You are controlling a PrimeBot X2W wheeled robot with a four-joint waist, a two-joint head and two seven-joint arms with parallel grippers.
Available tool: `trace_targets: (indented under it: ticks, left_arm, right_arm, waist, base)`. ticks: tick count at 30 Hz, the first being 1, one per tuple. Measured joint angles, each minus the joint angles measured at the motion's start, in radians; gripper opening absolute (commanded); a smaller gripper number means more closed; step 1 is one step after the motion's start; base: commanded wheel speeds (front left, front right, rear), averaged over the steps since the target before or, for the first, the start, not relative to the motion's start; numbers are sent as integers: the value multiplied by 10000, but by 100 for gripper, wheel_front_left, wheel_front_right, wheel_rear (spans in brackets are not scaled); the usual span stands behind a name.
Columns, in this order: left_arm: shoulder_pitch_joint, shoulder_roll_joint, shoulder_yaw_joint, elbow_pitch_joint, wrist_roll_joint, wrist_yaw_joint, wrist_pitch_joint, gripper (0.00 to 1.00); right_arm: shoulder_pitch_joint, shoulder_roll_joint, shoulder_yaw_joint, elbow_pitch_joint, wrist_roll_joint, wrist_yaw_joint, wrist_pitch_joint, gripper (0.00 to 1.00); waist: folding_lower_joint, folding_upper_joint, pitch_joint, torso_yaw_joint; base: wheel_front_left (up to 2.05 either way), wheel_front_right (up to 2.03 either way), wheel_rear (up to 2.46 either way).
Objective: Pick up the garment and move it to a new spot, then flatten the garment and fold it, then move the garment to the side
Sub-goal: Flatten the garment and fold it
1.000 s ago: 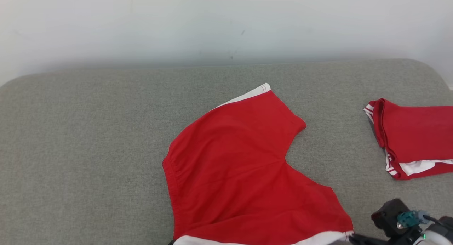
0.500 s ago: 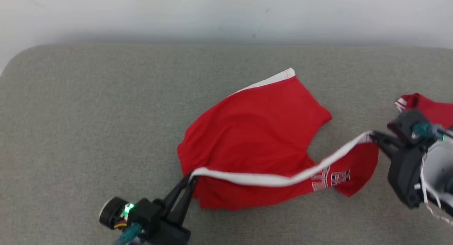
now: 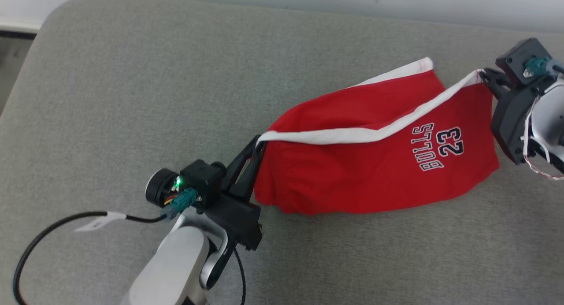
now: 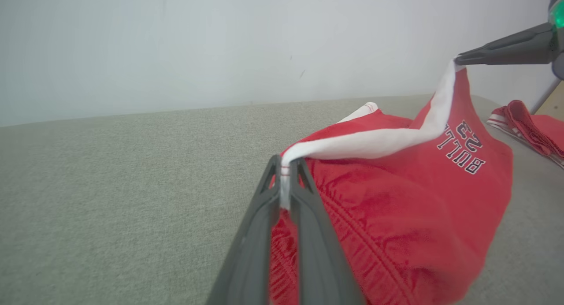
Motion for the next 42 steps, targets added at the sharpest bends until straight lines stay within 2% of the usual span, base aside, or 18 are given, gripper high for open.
trace_targets:
  ticks: [10, 22, 23, 24, 31, 35, 38, 42]
  left_arm:
    - [-1241, -422, -121, 796, -332, 15, 353, 0]
    - [-1998, -637, -261, 1574, -497, 148, 186, 0]
    - [-2066, -644, -303, 1626, -499, 146, 180, 46]
    - [-2124, -654, -307, 1647, -500, 148, 105, 100]
    - [-2147, -640, -234, 1856, -512, 274, -268, 100]
    - [-1673, -274, 144, 1333, -293, 721, -441, 100]
    - [-773, -42, 757, 215, -104, 1143, -479, 100]
    - [755, 54, 1680, -1655, 259, 1455, -508, 100]
  right_arm:
    - [-1942, 410, 911, 2080, -288, 0, -646, 0]
    - [-2789, 1131, 1223, 3693, -372, 0, -1427, 0]
    - [-2852, 1189, 1195, 3797, -397, 0, -1549, 49]
    - [-2887, 1258, 1175, 3898, -395, 0, -1639, 100]
    - [-2920, 1628, 917, 4564, -150, 0, -2013, 100]
    - [-2616, 1755, 683, 4849, 458, 0, -1262, 100]
    - [-2177, 1785, 491, 5026, 1057, 0, -349, 100]
    - [-1746, 1620, 96, 5033, 1335, 0, 81, 100]
  waist:
    - [-2, 0, 779, 739]
    - [-2, 0, 1490, 1229]
    - [-2, 0, 1514, 1250]
    - [-2, 0, 1531, 1267]
    - [-2, 0, 1338, 1248]
    - [-4, -2, 1053, 1168]
    - [-4, -2, 796, 1083]
    - [-6, -2, 448, 981]
  base:
    - [0, 0, 0]
    - [0, 0, 0]
    - [0, 0, 0]
    - [0, 0, 0]
    - [0, 0, 0]
    - [0, 0, 0]
    - [0, 0, 0]
    - [0, 0, 0]
